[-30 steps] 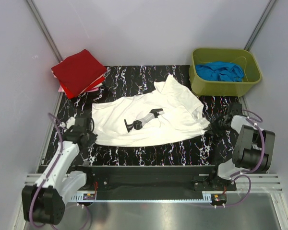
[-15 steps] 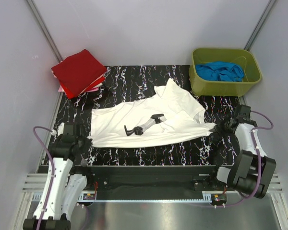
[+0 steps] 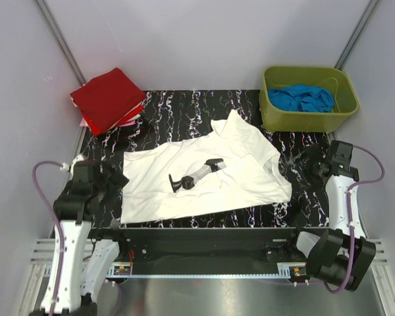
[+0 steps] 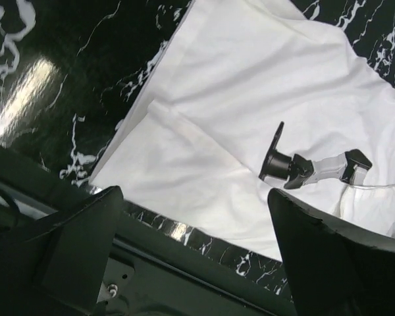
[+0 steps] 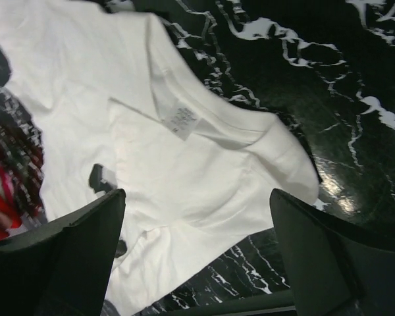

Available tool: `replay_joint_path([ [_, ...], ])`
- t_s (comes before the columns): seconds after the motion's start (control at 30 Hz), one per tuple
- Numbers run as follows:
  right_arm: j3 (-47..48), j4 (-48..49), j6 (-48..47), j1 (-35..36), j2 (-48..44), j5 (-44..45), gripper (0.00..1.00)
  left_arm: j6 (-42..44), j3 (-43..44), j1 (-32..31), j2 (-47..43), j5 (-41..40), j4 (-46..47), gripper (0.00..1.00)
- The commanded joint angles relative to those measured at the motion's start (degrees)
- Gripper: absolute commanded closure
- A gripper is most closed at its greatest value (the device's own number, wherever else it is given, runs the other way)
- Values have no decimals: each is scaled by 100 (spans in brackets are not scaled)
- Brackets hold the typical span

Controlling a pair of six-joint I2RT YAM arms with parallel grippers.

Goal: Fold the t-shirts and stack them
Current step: Fold the tshirt

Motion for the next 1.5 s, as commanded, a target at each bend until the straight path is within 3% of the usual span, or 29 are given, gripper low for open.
replay_joint_path([
  [0.0, 175, 410, 33, 80, -295, -773, 2, 1034, 292, 18, 1500, 424, 1145, 3],
  [0.17, 420, 420, -11, 1272, -348, -417, 2, 1193, 372, 27, 2788, 567, 2341, 40],
  [0.27, 438, 481, 147, 1740, -514, -450, 3, 1237, 468, 44, 3533, 321, 2790, 43],
  [0.43, -62, 859, 332, 2162, -1208, -837, 2, 1316, 776, 79, 4484, 127, 3266, 46],
  [0.67, -379, 613, 86, 2374, -1535, -1048, 1, 1325, 1347, 150, 5705, 4, 3626, 47],
  [1.07, -476, 323, -178, 2383, -1570, -1119, 0, 1193, 1347, 510, 6331, -190, 4092, 38],
  [1.47, -652, 244, -248, 2383, -1631, -1040, 0, 1088, 1962, 624, 7069, -40, 4207, 45],
])
